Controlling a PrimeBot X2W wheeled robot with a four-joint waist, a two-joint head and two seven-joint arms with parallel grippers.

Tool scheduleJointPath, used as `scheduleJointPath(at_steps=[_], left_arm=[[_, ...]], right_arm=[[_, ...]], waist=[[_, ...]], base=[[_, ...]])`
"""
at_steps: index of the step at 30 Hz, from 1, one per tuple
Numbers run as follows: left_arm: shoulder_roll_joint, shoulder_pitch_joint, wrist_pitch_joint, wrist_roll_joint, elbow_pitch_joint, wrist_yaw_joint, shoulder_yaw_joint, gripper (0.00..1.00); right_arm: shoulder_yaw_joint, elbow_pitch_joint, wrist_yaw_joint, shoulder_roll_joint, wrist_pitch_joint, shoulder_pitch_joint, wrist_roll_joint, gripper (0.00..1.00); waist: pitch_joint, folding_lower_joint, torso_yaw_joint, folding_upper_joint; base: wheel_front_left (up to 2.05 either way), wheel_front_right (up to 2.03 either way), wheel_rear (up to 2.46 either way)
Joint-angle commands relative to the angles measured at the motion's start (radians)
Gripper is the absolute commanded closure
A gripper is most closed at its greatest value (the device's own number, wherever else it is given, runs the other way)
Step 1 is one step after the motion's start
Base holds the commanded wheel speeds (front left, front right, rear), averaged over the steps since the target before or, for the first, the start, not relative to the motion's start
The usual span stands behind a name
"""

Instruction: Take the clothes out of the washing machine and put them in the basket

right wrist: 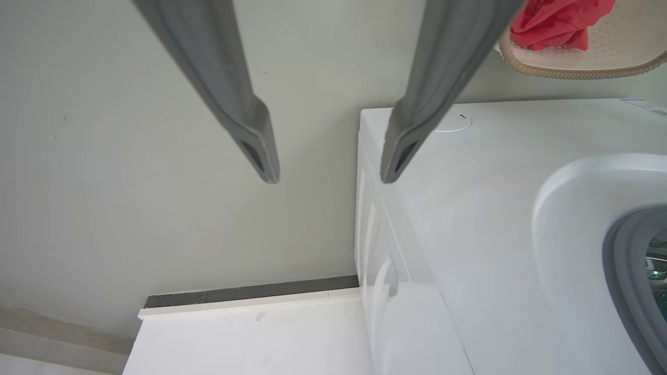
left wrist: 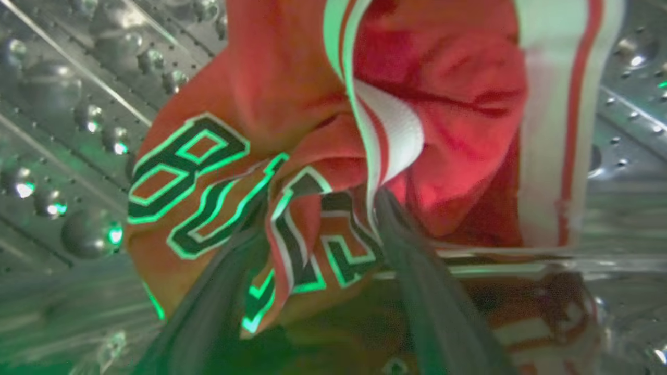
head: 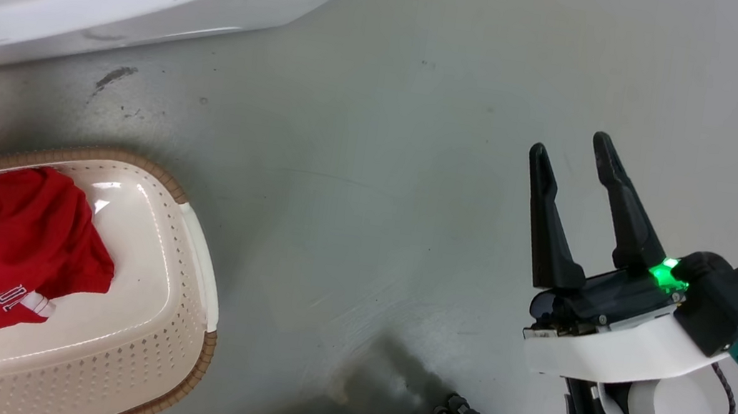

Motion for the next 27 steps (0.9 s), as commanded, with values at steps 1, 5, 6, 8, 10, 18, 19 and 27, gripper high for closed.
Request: scheduleJointPath(at_steps=[1,5,6,8,10,18,19,27], left_arm=[[0.007,0.013,0.004,-0.002,-0.007,0.013,0.002,1.00],[0.016,0.049,-0.023,-0.003,-0.042,0.029,-0.005,1.00],[0.016,0.057,-0.036,-0.006,-0.052,0.034,-0.004,1.00],[0.016,0.080,-0.076,-0.009,-0.075,0.042,-0.003,1.00],[0.007,0.108,-0.125,-0.017,-0.095,0.047,-0.001,1.00],[-0.057,0.258,-0.389,-0.073,-0.121,0.073,0.026,1.00],[-0.071,0.281,-0.419,-0.086,-0.114,0.076,0.031,1.00],[-0.147,0.407,-0.652,-0.124,-0.050,0.078,0.040,1.00]], right_arm=[[0.002,-0.001,-0.001,0.001,-0.002,0.008,0.004,0.00],[-0.001,0.001,-0.001,0.001,-0.002,0.013,0.004,0.00],[-0.002,0.002,-0.001,0.001,-0.002,0.013,0.003,0.00],[-0.005,0.003,-0.001,0.001,-0.002,0.012,0.000,0.00],[-0.011,0.006,-0.001,0.001,-0.002,0.011,-0.004,0.00],[-0.040,0.028,-0.001,0.001,-0.002,0.016,-0.039,0.00],[-0.044,0.032,-0.001,0.001,-0.002,0.019,-0.046,0.00],[-0.062,0.062,-0.001,0.001,-0.002,0.036,-0.089,0.00]], waist=[[-0.005,-0.0001,-0.004,0.0000],[-0.014,-0.0001,-0.004,0.0000],[-0.018,-0.0001,-0.002,0.0000],[-0.028,-0.0001,0.003,0.0000],[-0.040,-0.0001,0.013,0.0000],[-0.134,-0.0001,0.074,0.0000],[-0.150,-0.0001,0.084,0.0000],[-0.261,-0.0001,0.141,0.0000]], base=[[0.00,0.00,0.00],[0.00,0.00,0.00],[0.00,0.00,0.00],[0.00,0.00,0.00],[0.00,0.00,0.00],[0.00,0.00,0.00],[0.00,0.00,0.00],[0.00,0.00,0.00]])
